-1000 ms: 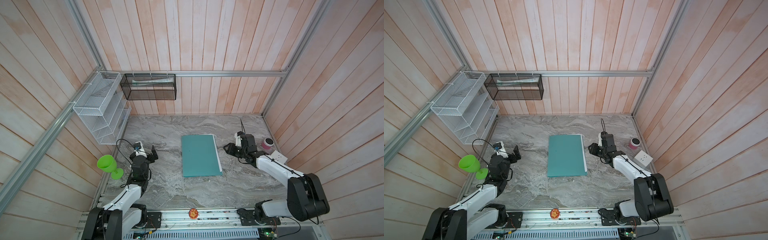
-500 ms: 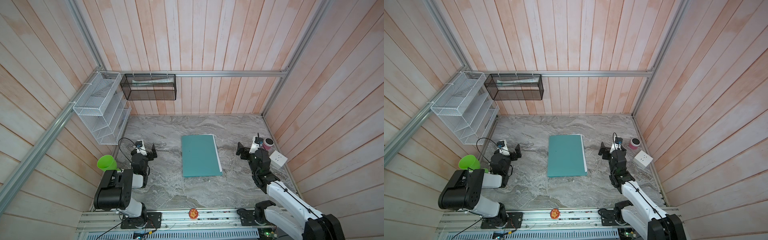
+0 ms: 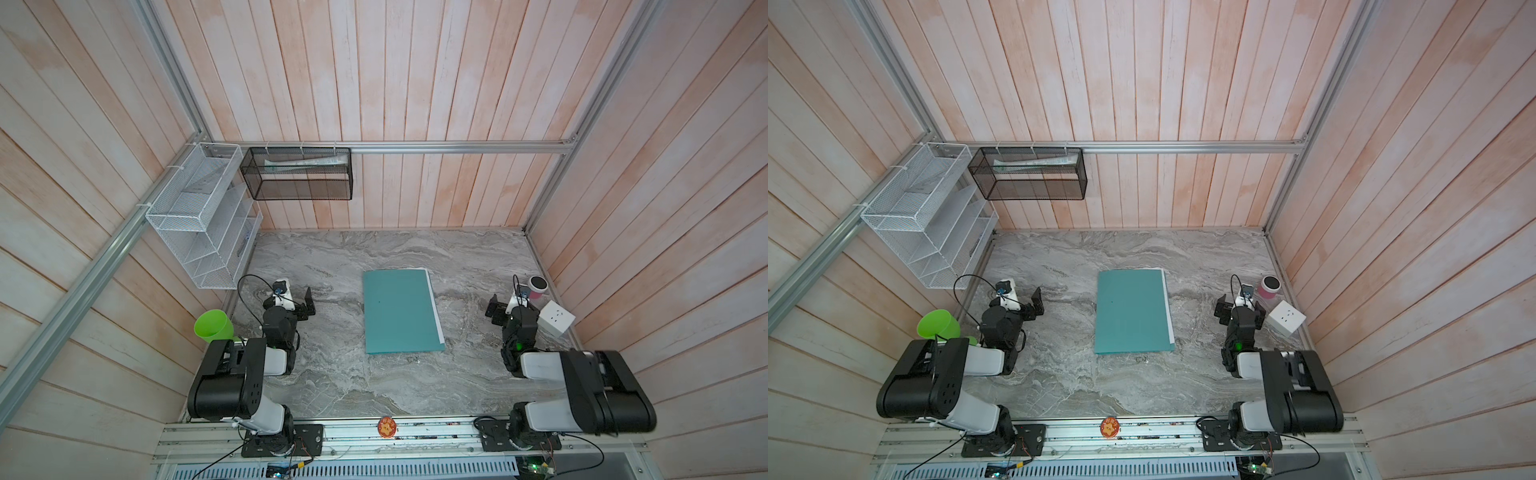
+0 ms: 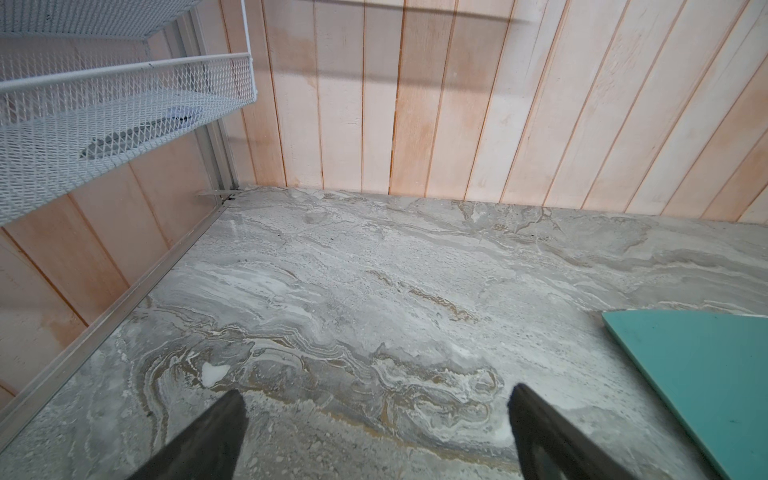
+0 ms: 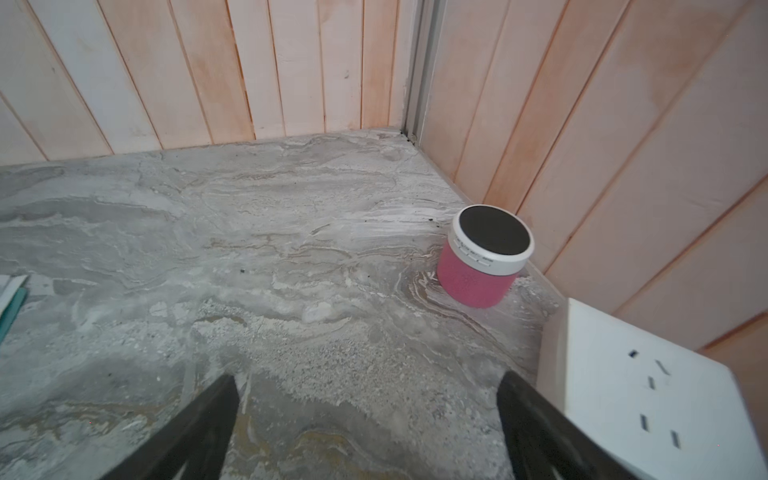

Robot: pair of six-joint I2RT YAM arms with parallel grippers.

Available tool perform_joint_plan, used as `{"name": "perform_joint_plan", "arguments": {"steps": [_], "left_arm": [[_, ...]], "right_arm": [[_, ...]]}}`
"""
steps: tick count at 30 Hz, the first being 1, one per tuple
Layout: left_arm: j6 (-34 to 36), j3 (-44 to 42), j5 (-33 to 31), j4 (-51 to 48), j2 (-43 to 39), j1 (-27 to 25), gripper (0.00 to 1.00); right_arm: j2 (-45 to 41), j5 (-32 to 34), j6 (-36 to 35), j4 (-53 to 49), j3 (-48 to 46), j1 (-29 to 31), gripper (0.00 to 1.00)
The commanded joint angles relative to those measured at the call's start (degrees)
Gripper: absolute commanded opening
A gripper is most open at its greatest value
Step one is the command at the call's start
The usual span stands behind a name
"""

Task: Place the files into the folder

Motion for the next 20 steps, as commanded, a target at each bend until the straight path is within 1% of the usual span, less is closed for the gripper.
{"name": "perform_joint_plan", "arguments": {"steps": [1, 2, 3, 5, 9, 15, 20], "left_arm": [[1.04, 0.88, 0.21, -0.02, 0.00, -0.31, 1.00], [1.08, 0.95, 0.21, -0.10, -0.05, -0.31, 1.00], [1.09, 0.95, 0.21, -0.11, -0.07, -0.33, 1.00], [1.04, 0.97, 0.16, -0.06, -0.06, -0.40, 1.00], [1.09, 1.00, 0.21, -0.16, -0.07, -0.40, 1.00], [1.03, 2.00, 0.69, -1.67, 0.38, -0.22, 1.00], [1.04, 1.15, 0.82, -0.51, -0.12, -0.23, 1.00]], "right_arm": [[-0.64, -6.51, -2.12, 7.35, 0.53, -1.03, 0.98], [-0.88, -7.59, -1.71, 5.19, 1.89, -1.64, 0.98], [0.03, -7.27, -0.79, 8.45, 1.00, -1.98, 0.98], [0.89, -7.15, -0.90, 10.69, 0.42, -2.02, 0.98], [-0.28, -7.68, -1.27, 7.02, 1.40, -1.97, 0.98], [-0.03, -8.64, -0.89, 7.25, 1.48, -2.49, 0.98], [-0.14, -8.88, -0.83, 6.92, 1.50, -2.58, 0.98]]}}
